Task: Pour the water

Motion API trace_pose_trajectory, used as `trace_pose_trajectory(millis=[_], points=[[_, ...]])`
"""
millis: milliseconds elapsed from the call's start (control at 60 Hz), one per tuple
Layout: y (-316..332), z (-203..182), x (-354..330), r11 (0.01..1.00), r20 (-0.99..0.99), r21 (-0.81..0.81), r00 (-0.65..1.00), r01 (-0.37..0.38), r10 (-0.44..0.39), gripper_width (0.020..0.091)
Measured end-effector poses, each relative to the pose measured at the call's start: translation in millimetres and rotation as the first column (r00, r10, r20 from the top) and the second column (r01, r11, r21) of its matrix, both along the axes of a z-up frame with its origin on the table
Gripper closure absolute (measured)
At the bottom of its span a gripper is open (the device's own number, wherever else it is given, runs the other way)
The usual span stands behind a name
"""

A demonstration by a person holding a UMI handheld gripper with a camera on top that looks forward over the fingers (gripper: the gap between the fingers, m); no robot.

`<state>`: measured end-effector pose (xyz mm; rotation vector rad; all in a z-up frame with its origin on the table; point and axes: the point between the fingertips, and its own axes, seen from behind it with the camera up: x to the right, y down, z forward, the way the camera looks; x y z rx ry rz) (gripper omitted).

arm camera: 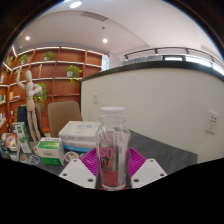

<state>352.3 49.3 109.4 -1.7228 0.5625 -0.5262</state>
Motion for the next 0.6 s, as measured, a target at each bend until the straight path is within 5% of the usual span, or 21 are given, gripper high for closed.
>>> trace_pose_trajectory(millis=[350, 450, 600], points=[[-1, -16, 2, 0.998, -0.026, 0.067, 0.999, -0.019, 0.021, 0.0594], [-11, -35, 0, 1.000, -0.045, -0.022, 0.999, -0.017, 0.016, 0.0429], [-30, -42, -20, 0.996, -0.034, -0.064, 0.997, -0.067, 0.065, 0.0393]])
